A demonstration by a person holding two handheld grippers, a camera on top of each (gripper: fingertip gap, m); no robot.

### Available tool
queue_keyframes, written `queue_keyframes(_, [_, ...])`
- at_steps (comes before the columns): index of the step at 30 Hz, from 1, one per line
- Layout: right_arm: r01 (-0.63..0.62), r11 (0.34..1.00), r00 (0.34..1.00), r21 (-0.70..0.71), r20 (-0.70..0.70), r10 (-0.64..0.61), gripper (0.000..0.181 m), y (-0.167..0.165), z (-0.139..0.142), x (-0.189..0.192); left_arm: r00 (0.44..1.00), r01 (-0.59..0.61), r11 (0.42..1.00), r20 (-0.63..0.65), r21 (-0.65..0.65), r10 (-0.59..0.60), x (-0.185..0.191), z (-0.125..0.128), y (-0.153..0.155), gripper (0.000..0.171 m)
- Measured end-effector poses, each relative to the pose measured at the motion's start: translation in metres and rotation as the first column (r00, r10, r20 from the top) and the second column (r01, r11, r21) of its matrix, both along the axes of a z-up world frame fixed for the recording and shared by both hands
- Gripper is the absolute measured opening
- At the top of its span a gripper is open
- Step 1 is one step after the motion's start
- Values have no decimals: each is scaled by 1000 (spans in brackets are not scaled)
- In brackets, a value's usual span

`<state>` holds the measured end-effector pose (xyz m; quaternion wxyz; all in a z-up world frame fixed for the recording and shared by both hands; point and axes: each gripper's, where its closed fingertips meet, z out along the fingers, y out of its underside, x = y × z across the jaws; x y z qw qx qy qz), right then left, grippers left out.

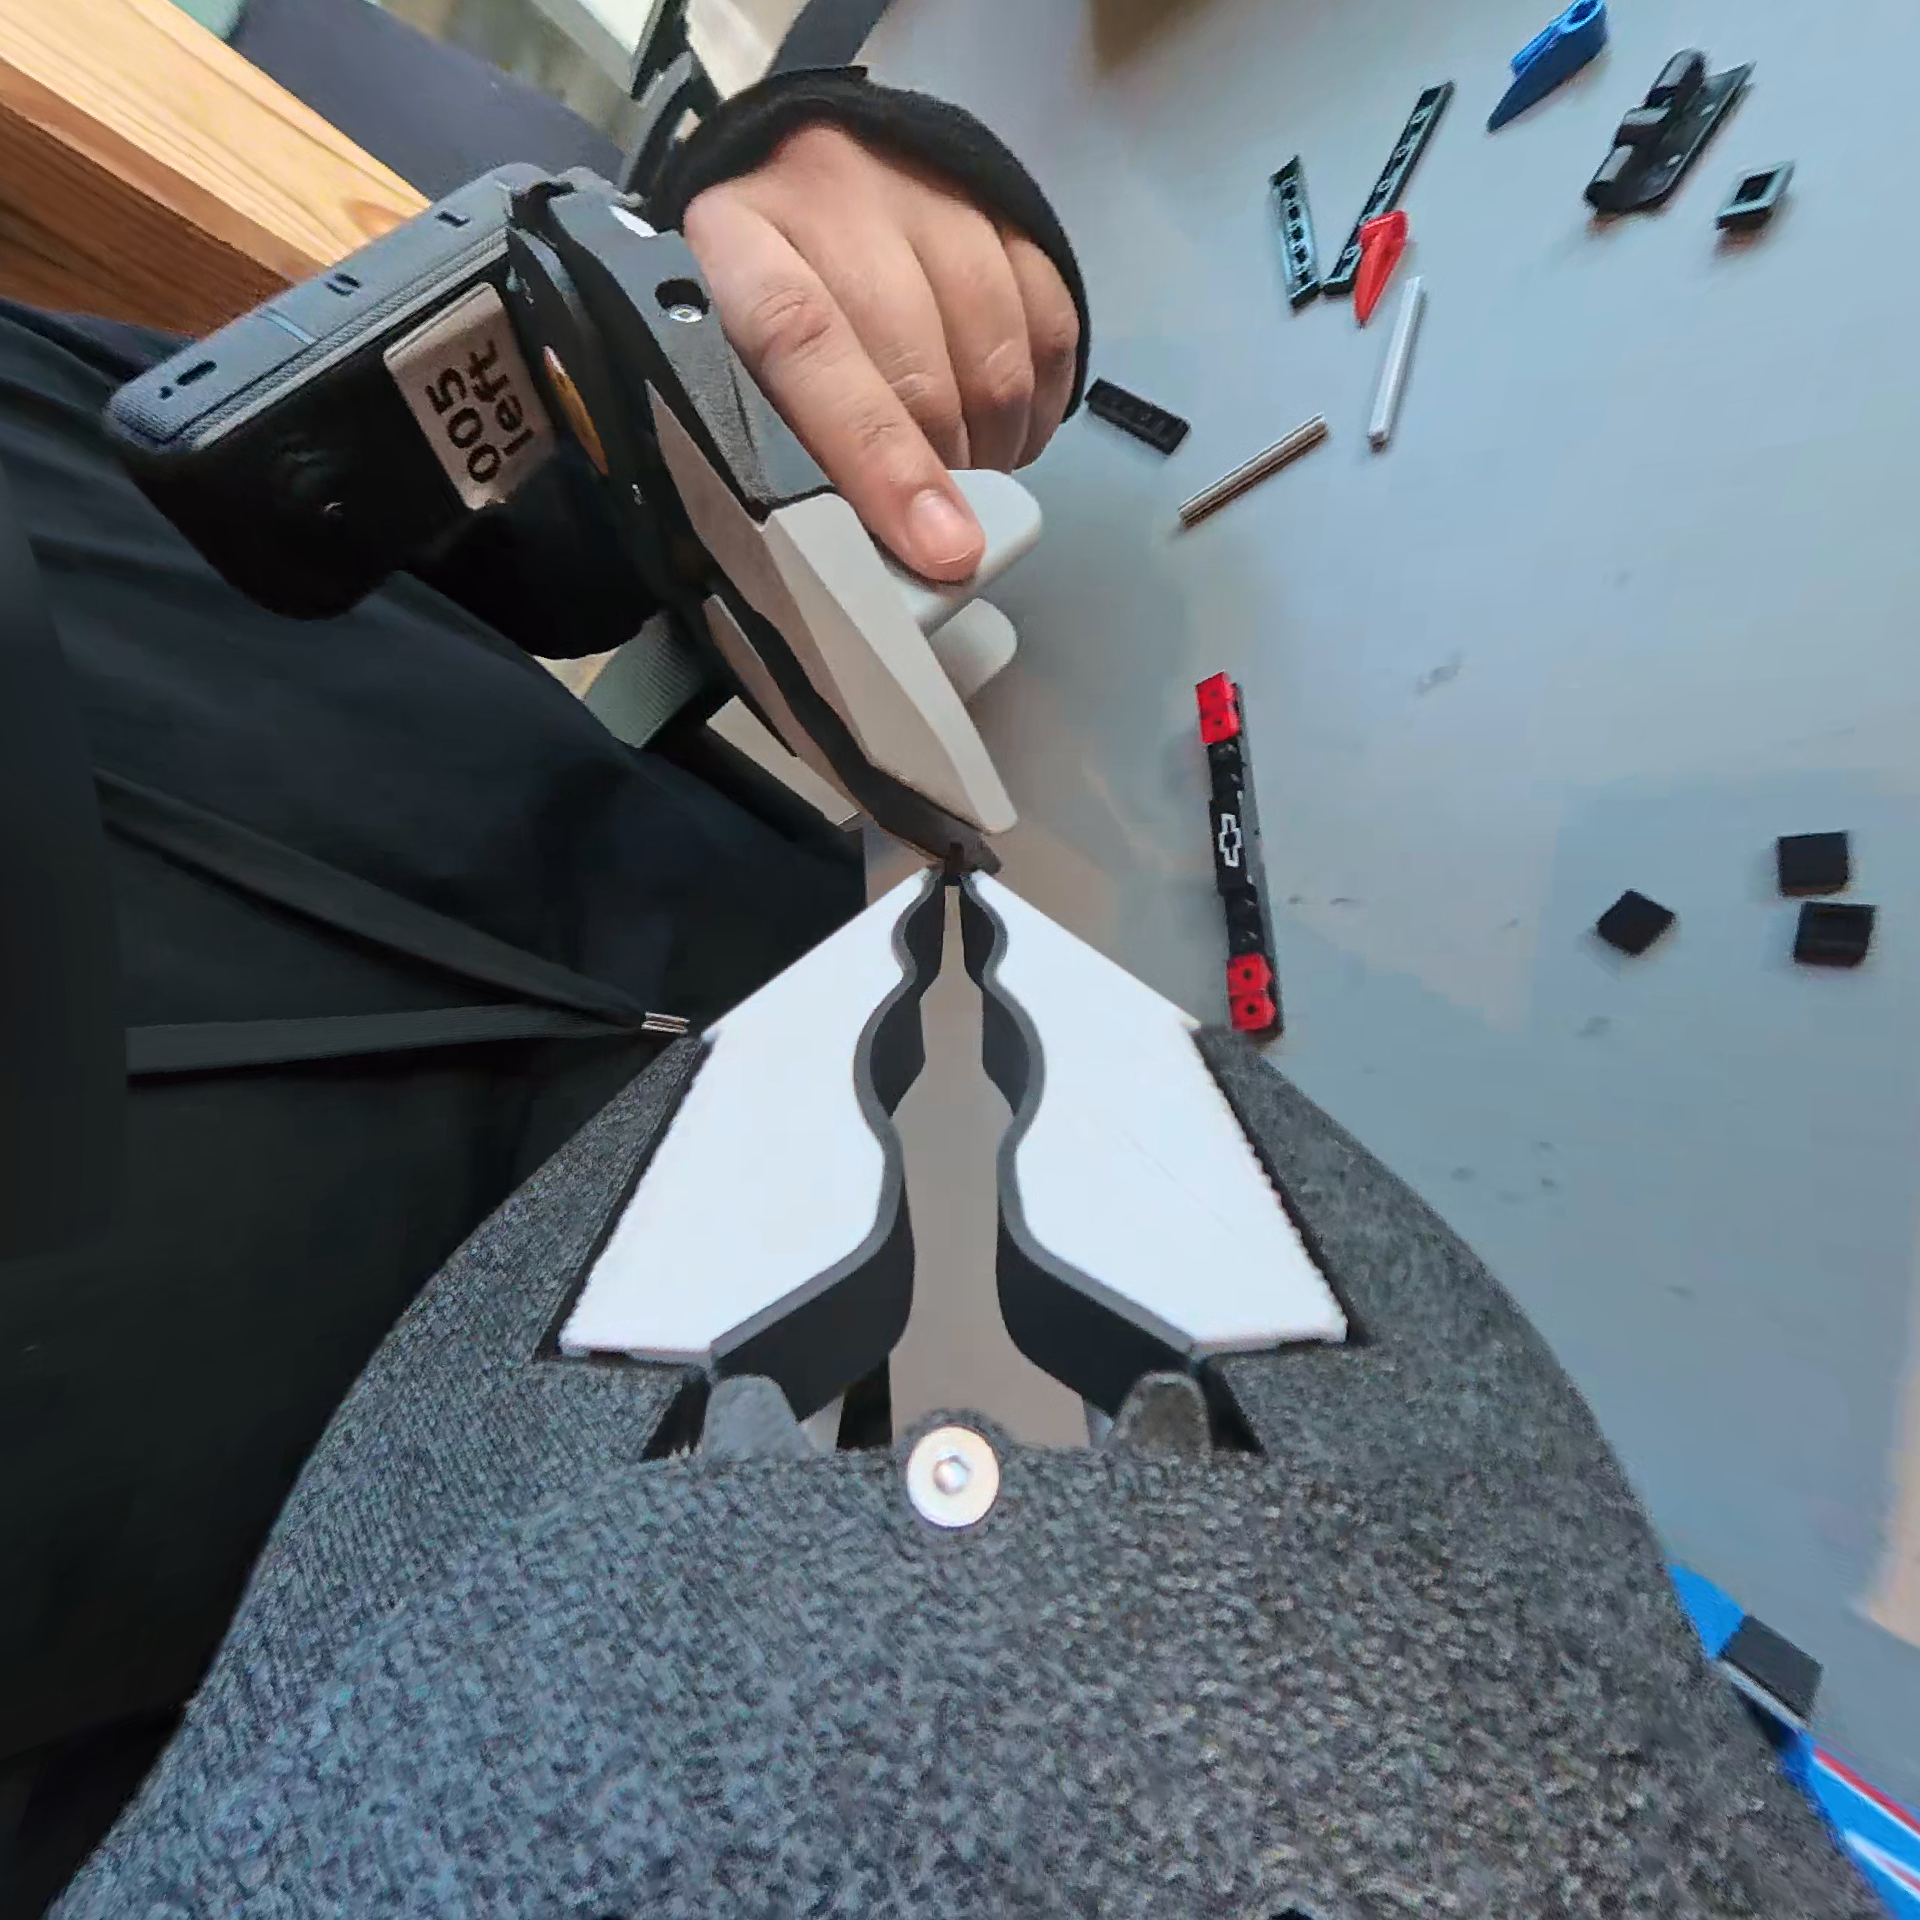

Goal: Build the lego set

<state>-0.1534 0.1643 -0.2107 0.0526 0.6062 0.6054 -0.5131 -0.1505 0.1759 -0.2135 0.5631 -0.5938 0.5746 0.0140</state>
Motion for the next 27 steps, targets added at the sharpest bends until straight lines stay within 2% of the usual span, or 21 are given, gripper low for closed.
queue_keyframes(5, [-16, 998, 1000, -59, 12, 17, 2, -2, -1, -1, 998, 54, 999, 29, -4, -54, 5, 2, -6, 6])
queue_keyframes(9, [20, 999, 1000, -42, 14, -19, 2, 4, -4, -5, 999, 17, 998, 49, -53, -15, 1, 0, -1, 6])
queue_keyframes(11, [68, 994, 998, 81, 8, -69, 2, 14, -9, -6, 994, -28, 988, 96, -150, 43, -3, -5, 4, 5])
queue_keyframes(12, [87, 978, 996, 190, -17, -85, 5, 19, -12, -6, 990, -38, 968, 120, -250, 69, -4, -13, 3, 5])
queue_keyframes(14, [82, 915, 995, 395, -84, -53, 8, 18, -12, 1, 976, -61, 885, 159, -462, 151, -5, -26, -1, 5])
queue_keyframes(16, [70, 854, 993, 516, -117, -11, 5, 4, -15, 11, 968, -42, 787, 170, -616, 185, 0, -35, -15, 5])
queue_keyframes(20, [57, 765, 998, 641, -50, -32, 0, -8, -51, 34, 978, -139, 772, 35, -620, 205, 3, -55, -23, 5])
queue_keyframes(23, [35, 769, 999, 638, -7, -40, 0, -18, -73, 43, 983, -156, 787, -18, -597, 180, 9, -69, -25, 5])
queue_keyframes(27, [84, 763, 996, 641, -41, -76, 0, -15, -70, 43, 980, -172, 782, -26, -599, 196, 10, -68, -26, 10])
